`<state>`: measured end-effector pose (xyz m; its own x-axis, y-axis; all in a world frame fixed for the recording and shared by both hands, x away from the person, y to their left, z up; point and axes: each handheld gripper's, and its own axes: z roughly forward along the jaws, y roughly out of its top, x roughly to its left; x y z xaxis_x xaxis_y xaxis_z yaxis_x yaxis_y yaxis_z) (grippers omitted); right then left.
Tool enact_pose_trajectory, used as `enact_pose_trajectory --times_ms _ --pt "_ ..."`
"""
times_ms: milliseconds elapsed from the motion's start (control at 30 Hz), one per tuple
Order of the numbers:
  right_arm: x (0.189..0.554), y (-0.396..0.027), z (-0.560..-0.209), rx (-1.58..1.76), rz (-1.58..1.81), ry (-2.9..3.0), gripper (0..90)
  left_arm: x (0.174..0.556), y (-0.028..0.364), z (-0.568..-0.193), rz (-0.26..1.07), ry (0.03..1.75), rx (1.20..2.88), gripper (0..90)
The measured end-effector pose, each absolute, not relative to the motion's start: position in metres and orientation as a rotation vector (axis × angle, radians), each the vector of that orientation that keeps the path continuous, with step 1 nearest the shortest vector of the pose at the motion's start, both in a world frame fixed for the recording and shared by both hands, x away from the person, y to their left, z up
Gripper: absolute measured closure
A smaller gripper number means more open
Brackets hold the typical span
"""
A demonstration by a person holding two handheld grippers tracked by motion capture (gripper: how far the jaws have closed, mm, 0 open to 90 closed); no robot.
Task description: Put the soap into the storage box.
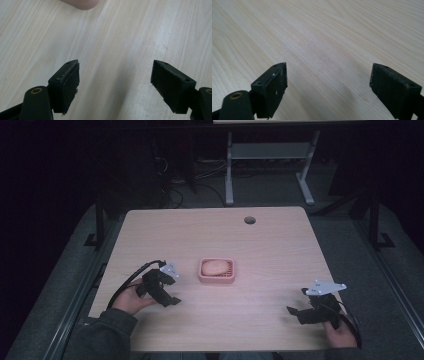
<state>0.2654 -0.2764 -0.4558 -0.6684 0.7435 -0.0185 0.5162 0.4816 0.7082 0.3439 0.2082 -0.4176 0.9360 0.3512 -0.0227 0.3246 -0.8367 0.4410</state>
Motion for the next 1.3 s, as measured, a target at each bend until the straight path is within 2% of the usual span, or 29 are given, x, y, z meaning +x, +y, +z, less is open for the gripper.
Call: enact_pose_trajectory --times_ms 1300 --pt "0.264 -0.277 -0.455 1.074 0.986 2.399 14.1 0.31 0.246 -0.424 0.121 0.555 2.592 23.0"
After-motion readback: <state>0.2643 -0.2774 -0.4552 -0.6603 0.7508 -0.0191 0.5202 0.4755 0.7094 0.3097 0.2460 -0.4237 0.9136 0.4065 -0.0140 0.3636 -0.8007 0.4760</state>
